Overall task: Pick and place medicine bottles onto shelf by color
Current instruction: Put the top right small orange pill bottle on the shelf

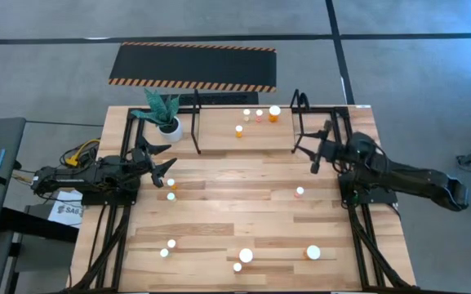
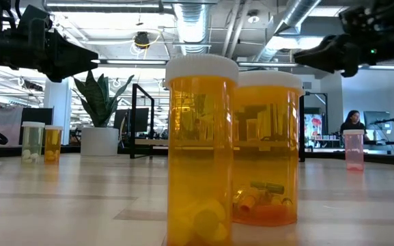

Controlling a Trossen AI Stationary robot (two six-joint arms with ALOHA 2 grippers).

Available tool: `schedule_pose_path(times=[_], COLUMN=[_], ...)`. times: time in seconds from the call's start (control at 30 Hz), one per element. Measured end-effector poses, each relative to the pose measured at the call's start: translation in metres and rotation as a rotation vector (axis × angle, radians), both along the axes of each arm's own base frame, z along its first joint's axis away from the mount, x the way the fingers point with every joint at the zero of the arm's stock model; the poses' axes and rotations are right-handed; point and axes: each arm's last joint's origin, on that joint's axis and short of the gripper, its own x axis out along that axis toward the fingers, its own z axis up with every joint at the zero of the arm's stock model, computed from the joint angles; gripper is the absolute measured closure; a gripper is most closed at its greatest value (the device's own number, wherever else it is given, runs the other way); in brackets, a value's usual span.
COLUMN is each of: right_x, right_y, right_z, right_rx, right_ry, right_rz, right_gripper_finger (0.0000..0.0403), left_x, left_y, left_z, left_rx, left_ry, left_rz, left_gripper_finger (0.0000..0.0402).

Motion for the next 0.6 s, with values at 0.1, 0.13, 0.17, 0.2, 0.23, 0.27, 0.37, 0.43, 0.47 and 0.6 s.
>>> schedule_pose_path(times=[0.1,0.13,0.17,0.2,0.23,0.27,0.37,0.43,0.47,0.6], right_x=[-0.006,-0.008,-0.01,-0.012,-0.013,-0.015,-0.018,-0.019,-0.02,-0.02], right_y=[0.003,0.004,0.005,0.006,0.007,0.007,0.009,0.009,0.009,0.009], right_z=[-0.009,-0.011,-0.013,-0.016,-0.017,-0.018,-0.022,-0.025,-0.026,-0.032], right_rx=[-0.02,-0.028,-0.033,-0.037,-0.041,-0.047,-0.056,-0.051,-0.045,-0.01], right_ry=[-0.04,-0.056,-0.068,-0.075,-0.084,-0.097,-0.116,-0.124,-0.129,-0.102], right_rz=[0.0,0.0,0.0,0.0,0.0,-0.001,-0.005,-0.008,-0.01,-0.018], right_gripper_finger=[0.0196,0.0196,0.0196,0.0196,0.0196,0.0196,0.0196,0.0196,0.0196,0.0196], left_x=[0.0,0.0,0.0,0.0,0.0,0.0,0.0,0.0,0.0,0.0], left_y=[0.0,0.0,0.0,0.0,0.0,0.0,0.0,0.0,0.0,0.0], left_z=[0.0,0.0,0.0,0.0,0.0,0.0,0.0,0.0,0.0,0.0], left_rx=[0.0,0.0,0.0,0.0,0.0,0.0,0.0,0.0,0.0,0.0], left_ry=[0.0,0.0,0.0,0.0,-0.001,0.0,-0.001,0.0,0.0,-0.001], left_rz=[0.0,0.0,0.0,0.0,0.0,0.0,0.0,0.0,0.0,0.0], left_gripper_finger=[0.0152,0.0152,0.0152,0.0152,0.0152,0.0152,0.0152,0.0152,0.0152,0.0152])
